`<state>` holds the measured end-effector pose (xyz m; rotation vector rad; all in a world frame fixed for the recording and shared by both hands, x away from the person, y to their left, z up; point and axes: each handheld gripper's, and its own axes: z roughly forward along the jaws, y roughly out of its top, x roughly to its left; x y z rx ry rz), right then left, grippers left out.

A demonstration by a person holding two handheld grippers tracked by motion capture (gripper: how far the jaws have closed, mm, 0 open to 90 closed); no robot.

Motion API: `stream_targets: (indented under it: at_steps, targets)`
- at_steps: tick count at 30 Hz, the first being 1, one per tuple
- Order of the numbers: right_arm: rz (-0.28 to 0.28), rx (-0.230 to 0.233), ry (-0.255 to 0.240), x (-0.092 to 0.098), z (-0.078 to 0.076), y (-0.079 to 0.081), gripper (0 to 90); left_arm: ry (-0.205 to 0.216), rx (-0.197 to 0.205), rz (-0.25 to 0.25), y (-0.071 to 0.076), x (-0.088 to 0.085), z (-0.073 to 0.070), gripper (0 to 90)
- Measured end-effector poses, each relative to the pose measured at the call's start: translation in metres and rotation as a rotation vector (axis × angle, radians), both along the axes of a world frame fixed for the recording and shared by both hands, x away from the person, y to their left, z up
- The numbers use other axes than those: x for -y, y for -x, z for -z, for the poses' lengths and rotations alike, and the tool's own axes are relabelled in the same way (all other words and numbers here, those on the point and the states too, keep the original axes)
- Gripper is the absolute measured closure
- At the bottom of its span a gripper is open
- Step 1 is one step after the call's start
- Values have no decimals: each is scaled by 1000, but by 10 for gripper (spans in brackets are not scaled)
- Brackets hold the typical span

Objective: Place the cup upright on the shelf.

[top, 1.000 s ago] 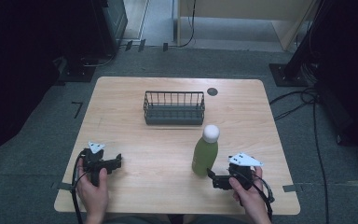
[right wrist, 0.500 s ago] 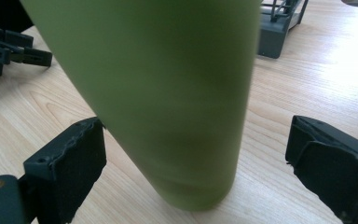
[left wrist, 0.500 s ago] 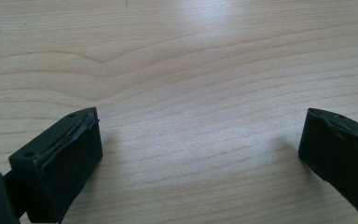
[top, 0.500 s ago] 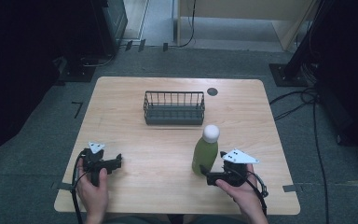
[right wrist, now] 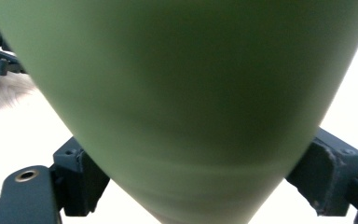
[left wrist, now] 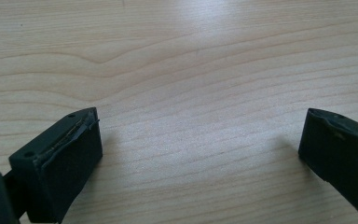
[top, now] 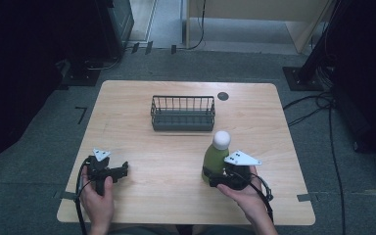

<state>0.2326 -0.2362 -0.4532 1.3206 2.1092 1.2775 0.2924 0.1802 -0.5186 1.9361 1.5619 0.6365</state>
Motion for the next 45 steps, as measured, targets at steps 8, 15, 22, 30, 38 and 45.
stream_targets:
  at_steps: [8, 15, 22, 30, 38, 45]
  targets:
    - [-5, 14, 5, -6, -1, -6, 162, 1, 0, -1, 0, 0, 0, 0]
    - [-6, 26, 5, -8, -1, -8, 176, 0, -2, 2, 0, 0, 0, 1]
    - [-1, 43, 16, -9, -1, -8, 182, 0, -2, 4, 0, 0, 0, 0]
    - [-11, 34, 7, -8, -3, -6, 166, 0, -1, 4, 0, 0, 0, 1]
    - [2, 58, -10, -8, -7, -4, 169, 0, -1, 4, 0, 0, 0, 1]
    - [4, 94, 28, -9, -11, -1, 194, 0, -1, 4, 0, 0, 0, 1]
